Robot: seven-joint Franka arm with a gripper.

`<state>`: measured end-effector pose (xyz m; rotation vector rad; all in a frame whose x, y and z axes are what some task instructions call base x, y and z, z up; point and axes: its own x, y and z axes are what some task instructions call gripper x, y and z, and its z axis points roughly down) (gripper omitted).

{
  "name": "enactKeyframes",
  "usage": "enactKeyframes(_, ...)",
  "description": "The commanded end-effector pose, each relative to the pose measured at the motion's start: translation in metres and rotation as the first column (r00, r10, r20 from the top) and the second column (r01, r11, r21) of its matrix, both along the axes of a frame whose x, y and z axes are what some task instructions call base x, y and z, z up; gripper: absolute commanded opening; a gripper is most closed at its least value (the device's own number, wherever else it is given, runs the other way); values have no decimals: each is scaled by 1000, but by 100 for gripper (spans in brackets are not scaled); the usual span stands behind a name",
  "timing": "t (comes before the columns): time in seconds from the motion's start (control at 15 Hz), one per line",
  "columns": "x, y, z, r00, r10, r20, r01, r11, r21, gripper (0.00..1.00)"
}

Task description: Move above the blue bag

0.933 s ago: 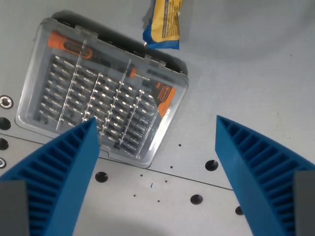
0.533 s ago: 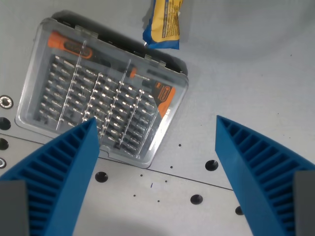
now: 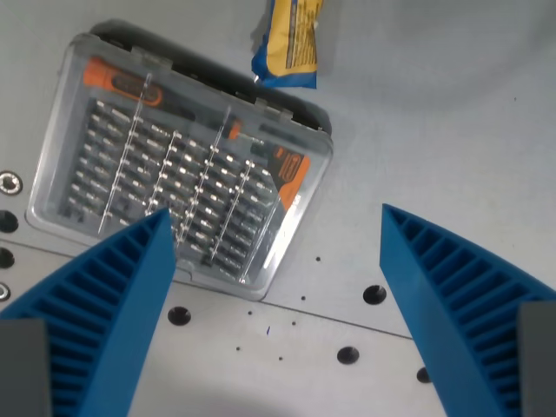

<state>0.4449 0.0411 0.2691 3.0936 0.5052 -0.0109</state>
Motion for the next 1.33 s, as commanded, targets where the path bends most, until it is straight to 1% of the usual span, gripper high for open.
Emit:
enactKeyframes(0.07,8,1,-5,999,-44,10,44,999,-11,100)
enactKeyframes(0.6,31,3,-25,995,-103,-10,102,994,-39,100)
enactKeyframes(0.8,41,4,-35,992,-124,-9,124,991,-52,100)
enactKeyframes(1.33,67,6,-67,984,-175,17,175,981,-85,100)
